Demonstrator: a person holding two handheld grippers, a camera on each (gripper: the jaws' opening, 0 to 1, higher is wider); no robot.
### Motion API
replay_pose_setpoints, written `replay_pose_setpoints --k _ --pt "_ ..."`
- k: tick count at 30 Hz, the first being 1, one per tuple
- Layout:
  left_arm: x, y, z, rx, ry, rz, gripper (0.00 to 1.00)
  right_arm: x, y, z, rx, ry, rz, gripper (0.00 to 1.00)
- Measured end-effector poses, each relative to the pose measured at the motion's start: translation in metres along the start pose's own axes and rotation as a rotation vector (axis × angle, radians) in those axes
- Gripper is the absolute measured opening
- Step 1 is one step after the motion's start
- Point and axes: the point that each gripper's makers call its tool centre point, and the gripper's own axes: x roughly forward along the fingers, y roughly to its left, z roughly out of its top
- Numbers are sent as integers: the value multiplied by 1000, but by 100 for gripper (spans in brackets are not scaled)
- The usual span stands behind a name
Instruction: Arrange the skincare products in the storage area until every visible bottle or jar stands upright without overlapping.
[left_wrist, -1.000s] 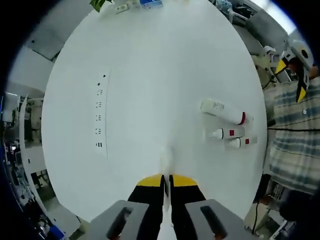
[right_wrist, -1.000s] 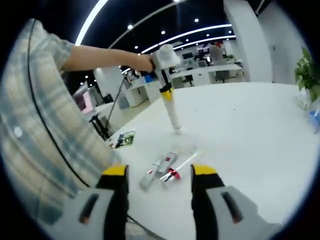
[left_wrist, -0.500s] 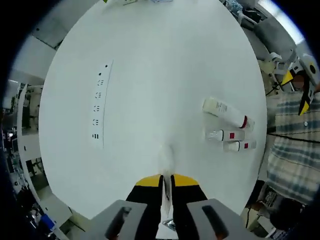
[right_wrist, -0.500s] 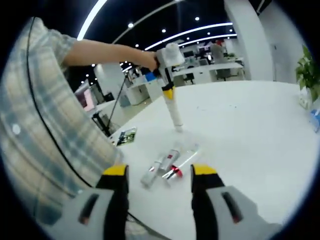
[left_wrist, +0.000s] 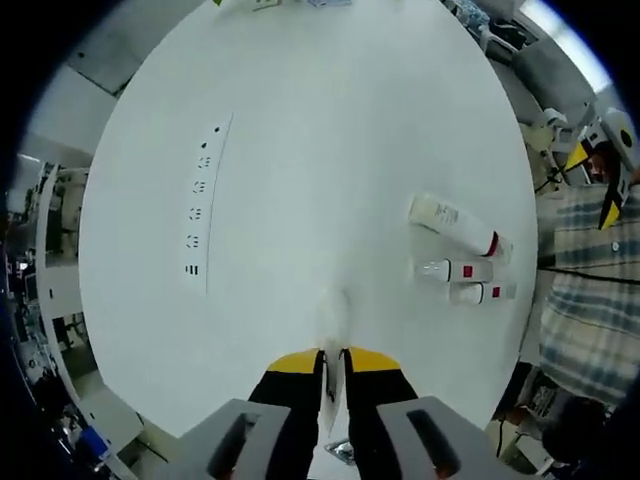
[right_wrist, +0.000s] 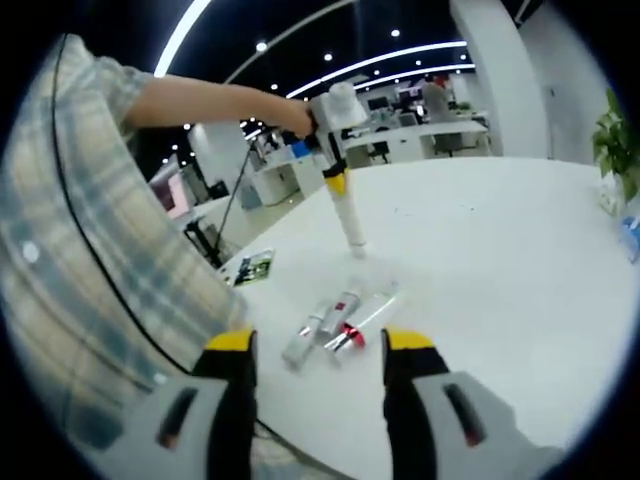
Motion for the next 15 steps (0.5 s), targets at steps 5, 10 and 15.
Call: replay_pose_setpoints --k 5,10,15 --pt "0 -2 -3 -28 -12 -8 8 0 3 0 -10 7 10 50" --pt "-1 -4 -15 -30 -13 7 19 1 6 -4 -9 22 17 53" --pt "-8 -3 -25 -50 -47 38 24 6 13 -11 -6 63 47 55"
